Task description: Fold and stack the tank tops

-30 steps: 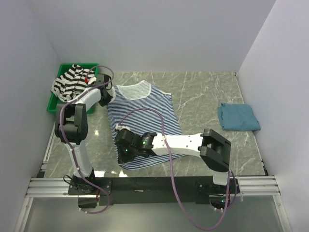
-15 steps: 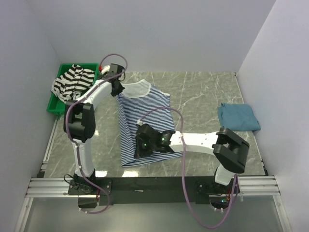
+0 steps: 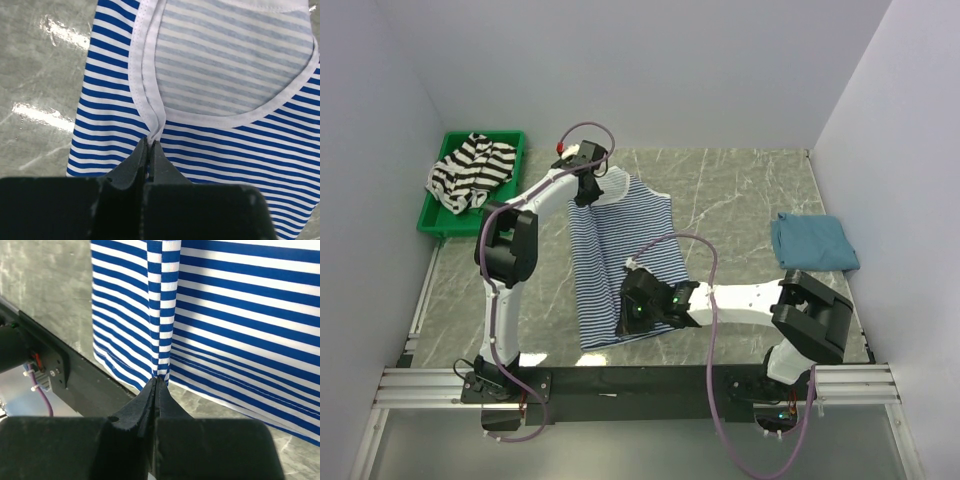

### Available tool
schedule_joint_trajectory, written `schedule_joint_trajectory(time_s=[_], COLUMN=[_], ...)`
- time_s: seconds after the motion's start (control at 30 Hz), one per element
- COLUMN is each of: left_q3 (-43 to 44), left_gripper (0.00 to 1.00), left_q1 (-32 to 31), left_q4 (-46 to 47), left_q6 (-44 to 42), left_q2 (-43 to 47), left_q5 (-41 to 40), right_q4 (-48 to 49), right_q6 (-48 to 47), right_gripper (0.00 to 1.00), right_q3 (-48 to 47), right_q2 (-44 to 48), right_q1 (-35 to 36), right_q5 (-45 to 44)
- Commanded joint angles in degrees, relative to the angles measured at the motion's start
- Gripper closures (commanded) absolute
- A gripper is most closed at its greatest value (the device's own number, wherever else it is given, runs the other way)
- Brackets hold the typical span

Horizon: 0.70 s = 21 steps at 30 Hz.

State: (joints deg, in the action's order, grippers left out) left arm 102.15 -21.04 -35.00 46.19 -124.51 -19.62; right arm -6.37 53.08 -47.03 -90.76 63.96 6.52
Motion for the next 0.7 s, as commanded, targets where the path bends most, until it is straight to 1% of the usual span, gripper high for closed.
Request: schedule_joint_trajectory(time_s=[0.0,0.2,0.23,0.33,0.37,0.4,0.43,0.47,0.53,0.6,0.63,0.67], left_q3=[2.44,2.44,2.35,0.95,0.25,-0.89,-1.68,-2.30,-3.36,-4.67,-5.11,-5.29], left_gripper=[1.00,0.99,0.98,0.72,0.53,0.46,0.36,0.34,0.33,0.37,0.45,0.50], left_q1=[-0.23,-0.32,-0.32,-0.32,-0.32,-0.23,-0.23,-0.15,0.29,1.43,1.96,2.40], left_q4=[2.31,3.45,3.54,5.55,7.74,8.63,9.85,11.35,11.28,11.01,10.84,10.05], left_q6=[0.65,-0.05,-0.31,-1.19,-1.63,-2.24,-2.60,-2.69,-1.64,0.81,1.78,2.66], left_q2=[0.58,0.06,-0.03,0.84,2.15,2.95,3.83,5.49,6.82,7.96,8.14,8.23], left_q5=[-1.65,0.19,0.54,2.30,2.74,3.61,4.06,3.97,3.62,4.14,4.76,4.76], right_q4=[1.71,1.98,1.89,0.75,0.14,-1.17,-1.88,-2.76,-5.31,-6.89,-6.99,-7.34], right_q6=[1.58,2.46,2.55,2.64,2.64,2.73,2.73,2.99,2.82,1.68,0.89,-0.68], right_gripper=[1.00,1.00,1.00,0.85,0.73,0.68,0.63,0.59,0.58,0.58,0.59,0.61], right_q3=[1.58,3.17,3.25,3.61,3.96,4.39,4.75,5.10,5.37,4.06,3.18,0.64], right_q2=[2.52,2.96,3.05,4.53,5.41,6.38,8.65,9.80,12.78,13.50,12.98,12.11], right_q1=[0.11,0.19,0.11,0.11,0.19,0.20,0.20,0.20,0.28,0.46,0.46,0.89], right_q5=[-0.37,-1.43,-1.43,-2.91,-3.79,-4.76,-6.33,-8.09,-10.99,-13.46,-13.99,-14.43])
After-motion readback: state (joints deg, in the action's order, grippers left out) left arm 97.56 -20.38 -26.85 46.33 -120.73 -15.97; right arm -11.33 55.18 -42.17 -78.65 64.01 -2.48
